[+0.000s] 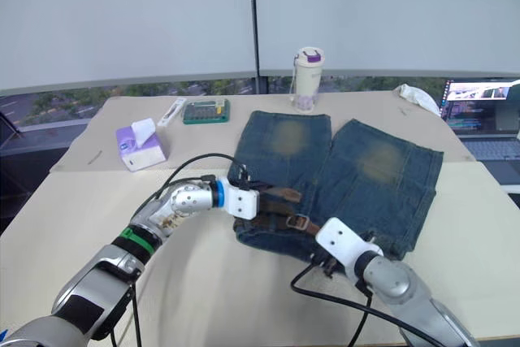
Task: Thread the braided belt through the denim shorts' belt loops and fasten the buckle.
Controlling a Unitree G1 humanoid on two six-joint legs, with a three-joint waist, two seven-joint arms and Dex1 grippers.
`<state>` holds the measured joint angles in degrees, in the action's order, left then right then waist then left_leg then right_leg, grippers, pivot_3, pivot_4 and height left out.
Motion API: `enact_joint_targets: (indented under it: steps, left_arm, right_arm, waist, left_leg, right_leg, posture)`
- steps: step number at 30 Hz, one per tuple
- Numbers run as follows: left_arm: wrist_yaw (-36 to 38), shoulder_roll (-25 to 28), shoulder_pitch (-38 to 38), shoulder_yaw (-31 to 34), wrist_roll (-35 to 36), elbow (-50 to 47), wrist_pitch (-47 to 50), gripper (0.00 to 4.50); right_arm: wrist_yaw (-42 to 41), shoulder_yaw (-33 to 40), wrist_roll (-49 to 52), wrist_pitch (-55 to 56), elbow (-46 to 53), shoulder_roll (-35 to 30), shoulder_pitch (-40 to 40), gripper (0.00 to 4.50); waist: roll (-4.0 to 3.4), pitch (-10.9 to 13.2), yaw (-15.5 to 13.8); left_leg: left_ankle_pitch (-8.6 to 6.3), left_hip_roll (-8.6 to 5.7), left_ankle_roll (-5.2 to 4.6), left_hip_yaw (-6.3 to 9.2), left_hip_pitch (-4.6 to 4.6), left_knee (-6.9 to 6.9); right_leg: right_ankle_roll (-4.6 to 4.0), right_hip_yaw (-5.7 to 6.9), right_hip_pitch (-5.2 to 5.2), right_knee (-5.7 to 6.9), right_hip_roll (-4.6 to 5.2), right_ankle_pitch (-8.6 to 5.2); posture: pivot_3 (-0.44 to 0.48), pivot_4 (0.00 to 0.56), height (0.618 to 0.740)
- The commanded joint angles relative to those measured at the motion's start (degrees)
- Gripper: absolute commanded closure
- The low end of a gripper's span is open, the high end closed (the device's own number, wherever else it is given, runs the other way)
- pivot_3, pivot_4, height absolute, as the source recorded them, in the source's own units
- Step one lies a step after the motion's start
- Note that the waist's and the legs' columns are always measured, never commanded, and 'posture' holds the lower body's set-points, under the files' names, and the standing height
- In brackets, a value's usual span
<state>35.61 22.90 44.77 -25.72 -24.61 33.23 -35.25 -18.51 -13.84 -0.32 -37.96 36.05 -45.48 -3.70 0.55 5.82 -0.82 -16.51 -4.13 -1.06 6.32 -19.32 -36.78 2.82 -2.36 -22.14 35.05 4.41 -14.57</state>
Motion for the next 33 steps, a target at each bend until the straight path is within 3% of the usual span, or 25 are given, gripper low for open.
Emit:
enact_joint_targets:
  steps: [1,11,33]
  left_arm:
    - [1.6,2.06,2.89,-0.77,-1.99,-1.73,-1.35,4.5]
    - [4.4,2.71,5.46,-4.04,-6.34,-1.92,1.04,4.5]
    - [7.81,2.1,9.27,-6.33,-9.16,-0.71,2.66,4.5]
  right_arm:
    - [1.61,0.22,-6.63,5.22,-1.34,-0.62,1.46,4.48]
    - [6.89,-0.47,-23.69,22.82,-7.69,0.28,3.24,4.48]
    - [13.41,3.69,-36.85,39.5,-13.42,6.69,3.6,4.48]
  waist:
    - [0.0,0.0,0.13]
    - [-0.02,-0.01,0.12]
    - [-0.2,-0.12,0.24]
  left_leg:
    - [0.0,0.01,0.0,-0.01,0.01,0.0]
    - [0.04,-0.01,0.06,-0.04,0.0,-0.01]
    - [0.08,-0.03,0.07,-0.09,0.02,-0.03]
  right_leg:
    - [0.0,0.0,0.0,0.01,-0.01,0.0]
    - [0.0,0.0,-0.03,0.05,-0.04,0.0]
    - [-0.01,-0.04,-0.03,0.13,-0.08,0.0]
  posture:
    - [0.0,0.15,0.74]
    - [0.0,0.15,0.74]
    - [0.0,0.15,0.74]
